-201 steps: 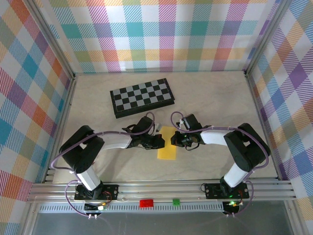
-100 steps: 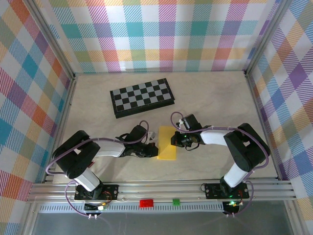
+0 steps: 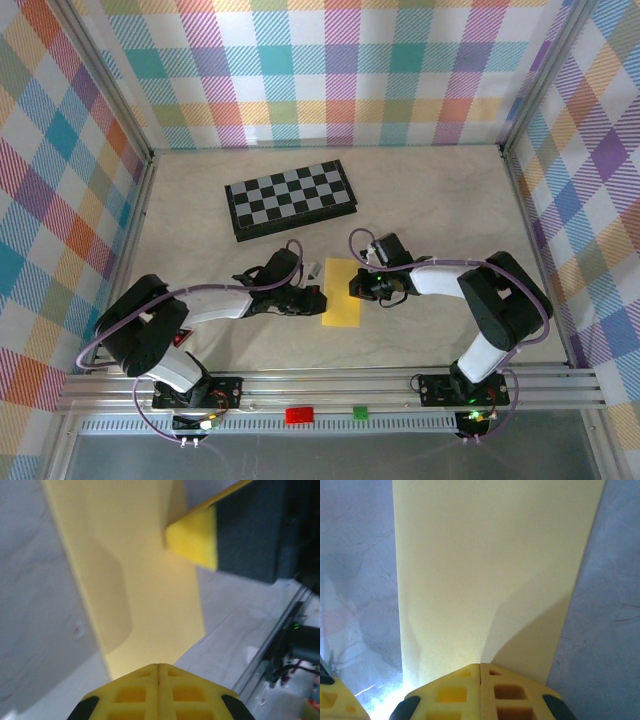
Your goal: Fold a paper plane with a square sheet of paper (pick it up from the middle)
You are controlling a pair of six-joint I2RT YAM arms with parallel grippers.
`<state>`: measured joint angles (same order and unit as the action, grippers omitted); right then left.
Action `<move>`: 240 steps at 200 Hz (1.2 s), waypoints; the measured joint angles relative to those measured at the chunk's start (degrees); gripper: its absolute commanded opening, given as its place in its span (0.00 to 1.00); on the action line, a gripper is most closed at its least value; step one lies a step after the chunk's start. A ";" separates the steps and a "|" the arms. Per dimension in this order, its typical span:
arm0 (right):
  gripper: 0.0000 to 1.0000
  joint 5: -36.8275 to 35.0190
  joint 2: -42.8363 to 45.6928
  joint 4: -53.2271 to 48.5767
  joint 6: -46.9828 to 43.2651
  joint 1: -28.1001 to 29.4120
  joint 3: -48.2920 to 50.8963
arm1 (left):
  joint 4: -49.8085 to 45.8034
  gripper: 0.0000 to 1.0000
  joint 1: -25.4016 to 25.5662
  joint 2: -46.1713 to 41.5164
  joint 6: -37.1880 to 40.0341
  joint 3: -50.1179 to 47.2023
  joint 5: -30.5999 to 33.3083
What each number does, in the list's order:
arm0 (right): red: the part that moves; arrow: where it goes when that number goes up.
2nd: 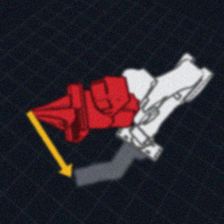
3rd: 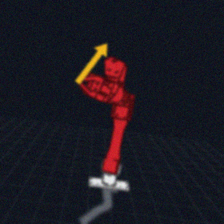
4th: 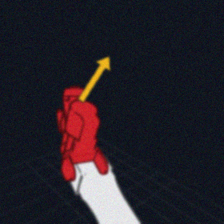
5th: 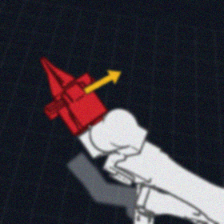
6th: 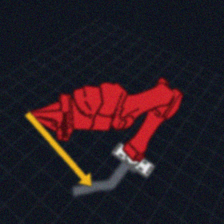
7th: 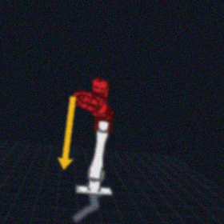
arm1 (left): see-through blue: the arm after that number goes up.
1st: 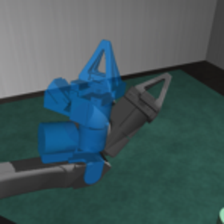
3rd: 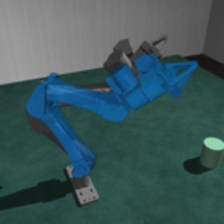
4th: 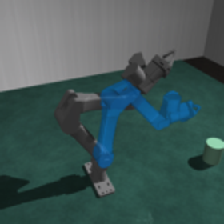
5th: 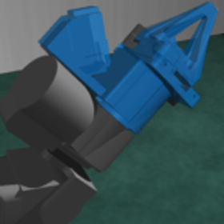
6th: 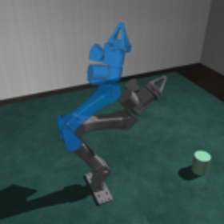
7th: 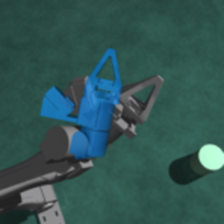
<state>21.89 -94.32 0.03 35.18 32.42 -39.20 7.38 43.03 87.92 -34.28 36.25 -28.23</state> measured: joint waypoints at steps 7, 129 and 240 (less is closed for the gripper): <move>0.00 0.00 0.00 0.00 -0.02 0.00 0.00 | 1.42 0.03 0.02 1.31 -0.72 0.52 -0.42; 0.00 0.07 -0.02 -0.07 -0.02 0.02 -0.02 | -5.88 0.04 3.34 1.53 7.10 -1.86 1.16; 0.00 0.24 -0.24 -0.52 -0.02 -0.04 -0.37 | -9.42 0.03 6.03 -3.04 7.93 3.72 8.24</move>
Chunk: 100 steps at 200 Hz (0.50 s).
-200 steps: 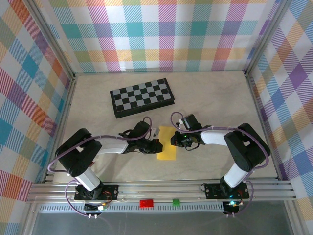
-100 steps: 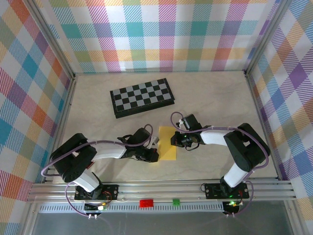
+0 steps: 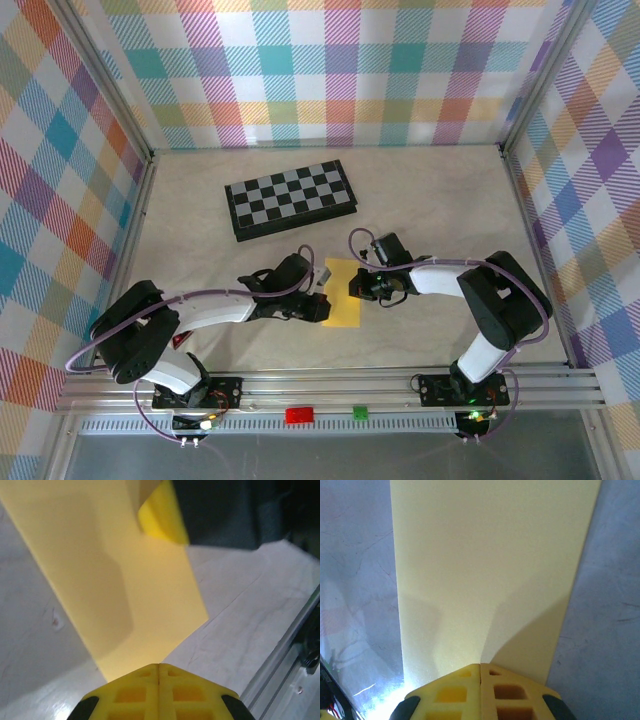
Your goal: Fold a paper plane with a square sheet of paper (pick it up from the middle)
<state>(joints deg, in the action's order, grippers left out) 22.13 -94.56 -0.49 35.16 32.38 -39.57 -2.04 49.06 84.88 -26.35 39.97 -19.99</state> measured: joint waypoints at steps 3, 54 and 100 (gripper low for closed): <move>0.00 0.00 0.00 -0.02 0.00 0.00 -0.02 | 0.33 0.03 0.00 0.35 -0.04 0.28 -0.04; 0.00 0.02 0.00 -0.02 0.00 0.00 -0.02 | 3.82 0.03 0.00 8.37 -1.44 2.12 -1.40; 0.00 0.02 -0.02 -1.55 -1.18 0.02 -0.76 | 7.28 0.05 -0.07 6.82 -1.68 -3.78 -2.67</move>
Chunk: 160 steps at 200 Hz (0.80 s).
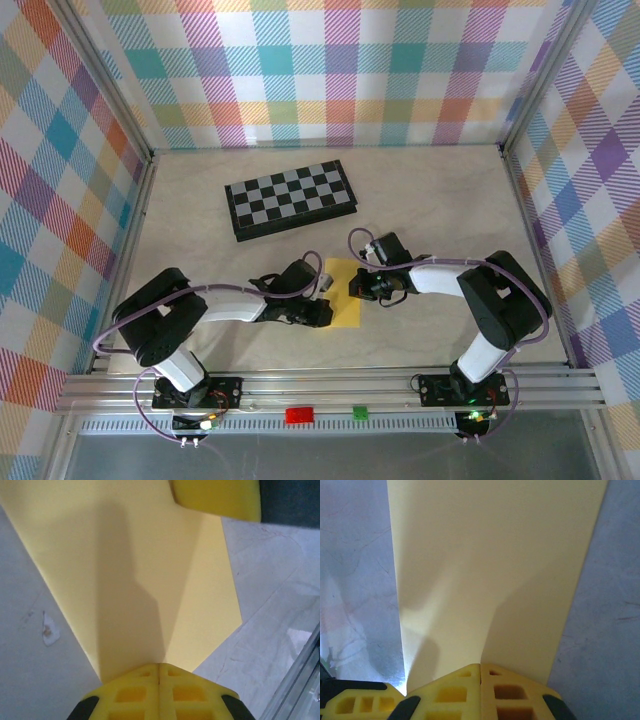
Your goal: Fold a paper plane with a square sheet of paper (pick it up from the middle)
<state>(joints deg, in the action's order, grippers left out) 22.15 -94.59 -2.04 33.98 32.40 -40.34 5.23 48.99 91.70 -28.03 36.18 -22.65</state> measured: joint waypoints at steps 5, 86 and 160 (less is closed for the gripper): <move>0.00 0.07 -0.07 -0.24 -0.28 0.00 -0.17 | 0.13 0.05 0.00 -0.61 -0.02 -0.66 -0.04; 0.13 1.49 0.70 -3.65 -5.92 0.07 -4.44 | -4.79 0.06 -0.07 -14.38 -1.66 -3.21 5.75; 0.49 -7.74 28.85 -3.69 0.83 0.31 7.98 | -3.08 0.10 -12.41 -0.17 -6.05 11.96 0.74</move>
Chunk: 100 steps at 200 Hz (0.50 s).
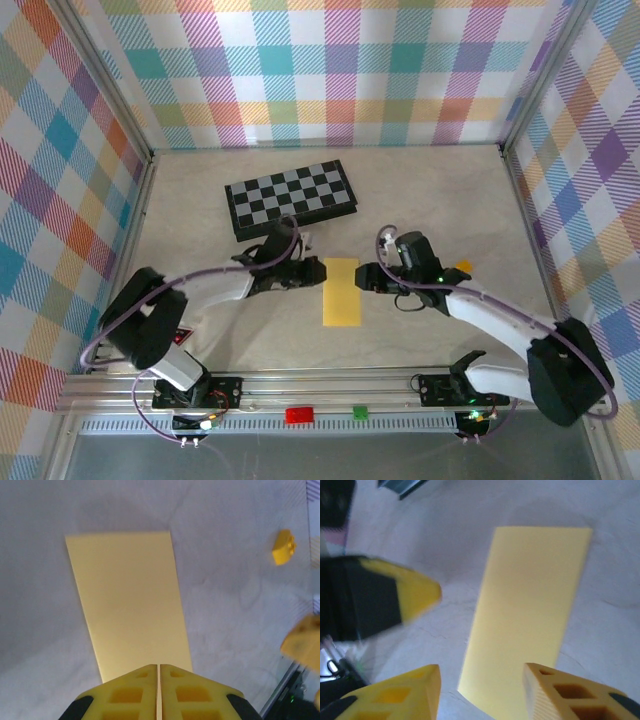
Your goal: Fold a paper plane with a square sheet of paper (pick it up from the middle)
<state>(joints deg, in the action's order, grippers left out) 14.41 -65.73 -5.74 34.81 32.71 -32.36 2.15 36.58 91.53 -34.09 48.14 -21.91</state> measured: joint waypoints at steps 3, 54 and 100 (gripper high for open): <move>0.49 -0.57 0.59 -0.26 0.44 0.00 0.63 | -0.26 0.10 -0.46 0.94 -0.04 1.22 -0.46; 0.61 -5.09 9.51 -3.26 8.92 0.00 7.72 | -2.71 0.09 -2.67 11.34 0.50 12.74 -3.32; 0.60 0.24 5.86 -2.47 11.56 0.00 7.61 | -5.07 0.09 -2.67 17.88 0.66 16.52 -4.59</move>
<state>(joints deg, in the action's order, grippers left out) 14.66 -59.88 -8.21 46.37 32.71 -24.75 -2.92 33.91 109.40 -33.43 64.66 -26.50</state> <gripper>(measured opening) 0.609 0.092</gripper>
